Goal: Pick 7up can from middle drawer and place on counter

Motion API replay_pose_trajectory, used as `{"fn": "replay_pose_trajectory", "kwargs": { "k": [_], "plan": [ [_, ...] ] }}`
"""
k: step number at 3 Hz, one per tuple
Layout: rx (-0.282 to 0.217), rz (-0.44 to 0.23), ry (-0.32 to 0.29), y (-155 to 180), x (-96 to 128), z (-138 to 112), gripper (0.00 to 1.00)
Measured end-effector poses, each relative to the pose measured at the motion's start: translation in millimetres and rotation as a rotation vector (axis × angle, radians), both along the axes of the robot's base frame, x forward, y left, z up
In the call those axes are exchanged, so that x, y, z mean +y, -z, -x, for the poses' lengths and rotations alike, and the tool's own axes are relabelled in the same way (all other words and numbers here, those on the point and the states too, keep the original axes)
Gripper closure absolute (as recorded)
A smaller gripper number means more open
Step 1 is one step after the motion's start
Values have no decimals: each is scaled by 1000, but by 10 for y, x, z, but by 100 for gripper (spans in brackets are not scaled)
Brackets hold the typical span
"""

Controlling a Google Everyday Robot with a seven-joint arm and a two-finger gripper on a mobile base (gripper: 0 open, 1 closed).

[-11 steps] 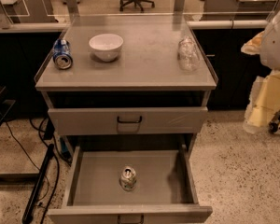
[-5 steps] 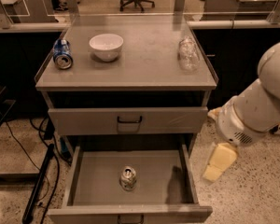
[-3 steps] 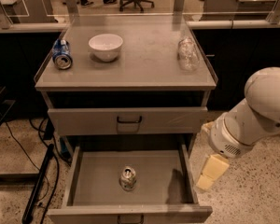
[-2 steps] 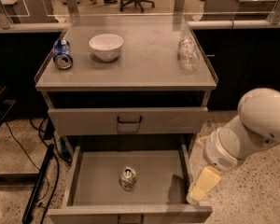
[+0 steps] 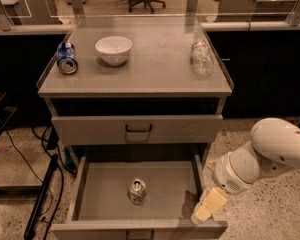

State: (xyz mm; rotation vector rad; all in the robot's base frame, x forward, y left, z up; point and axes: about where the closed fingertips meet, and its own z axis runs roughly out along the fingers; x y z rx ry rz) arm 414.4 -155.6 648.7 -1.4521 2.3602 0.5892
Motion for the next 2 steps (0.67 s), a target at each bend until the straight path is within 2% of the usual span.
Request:
{"fn": "replay_pose_trajectory", "kwargs": {
  "k": [1, 2],
  "plan": [
    [13, -61, 27, 151, 57, -14, 0],
    [-3, -125, 57, 388, 192, -196, 0]
  ]
}}
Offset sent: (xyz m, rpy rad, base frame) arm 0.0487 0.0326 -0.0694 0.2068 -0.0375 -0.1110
